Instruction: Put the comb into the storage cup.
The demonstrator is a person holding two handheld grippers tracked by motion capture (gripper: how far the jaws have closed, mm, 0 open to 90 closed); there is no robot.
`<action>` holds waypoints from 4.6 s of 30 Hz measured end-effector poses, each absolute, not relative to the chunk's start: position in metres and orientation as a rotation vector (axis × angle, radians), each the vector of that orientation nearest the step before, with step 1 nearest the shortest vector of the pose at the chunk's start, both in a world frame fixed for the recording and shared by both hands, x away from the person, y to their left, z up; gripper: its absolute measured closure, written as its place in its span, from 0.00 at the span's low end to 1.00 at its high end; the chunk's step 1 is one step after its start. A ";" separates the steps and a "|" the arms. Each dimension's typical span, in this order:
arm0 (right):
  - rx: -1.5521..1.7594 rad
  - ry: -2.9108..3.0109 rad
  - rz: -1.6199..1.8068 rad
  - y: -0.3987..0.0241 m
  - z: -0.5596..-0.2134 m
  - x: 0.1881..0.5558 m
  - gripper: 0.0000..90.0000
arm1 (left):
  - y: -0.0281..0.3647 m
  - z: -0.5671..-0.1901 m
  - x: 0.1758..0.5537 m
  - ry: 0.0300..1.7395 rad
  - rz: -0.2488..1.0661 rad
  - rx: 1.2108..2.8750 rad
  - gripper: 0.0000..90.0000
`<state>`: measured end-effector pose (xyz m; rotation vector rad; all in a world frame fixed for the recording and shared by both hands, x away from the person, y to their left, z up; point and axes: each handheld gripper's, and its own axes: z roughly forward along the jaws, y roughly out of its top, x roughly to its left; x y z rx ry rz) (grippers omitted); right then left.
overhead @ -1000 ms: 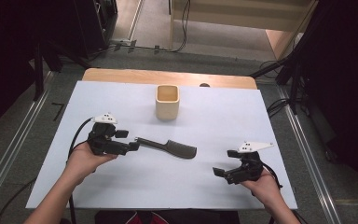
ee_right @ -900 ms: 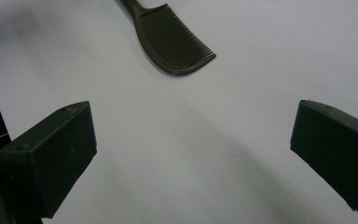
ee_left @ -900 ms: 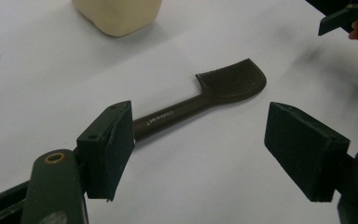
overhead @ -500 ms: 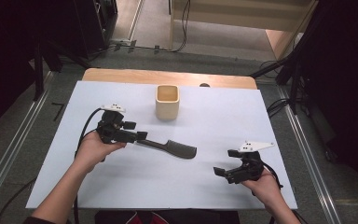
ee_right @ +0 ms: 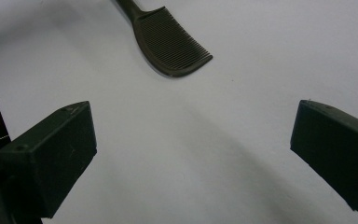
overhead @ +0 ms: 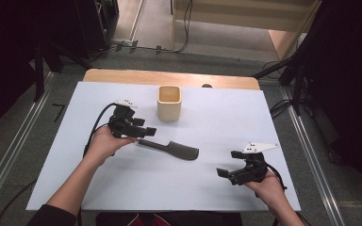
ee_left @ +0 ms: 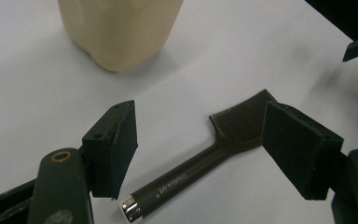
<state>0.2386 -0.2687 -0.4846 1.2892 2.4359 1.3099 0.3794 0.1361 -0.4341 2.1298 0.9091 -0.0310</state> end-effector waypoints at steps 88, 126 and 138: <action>1.282 2.455 1.299 -0.270 -0.486 0.237 0.00 | 0.136 -0.495 0.355 0.905 -0.081 2.306 1.00; 1.270 2.450 1.310 -0.268 -0.486 0.236 0.00 | 0.168 -0.461 0.332 0.894 -0.087 2.101 0.39; 1.266 2.456 1.309 -0.267 -0.486 0.236 0.00 | 0.179 -0.456 0.311 0.828 -0.044 2.099 0.36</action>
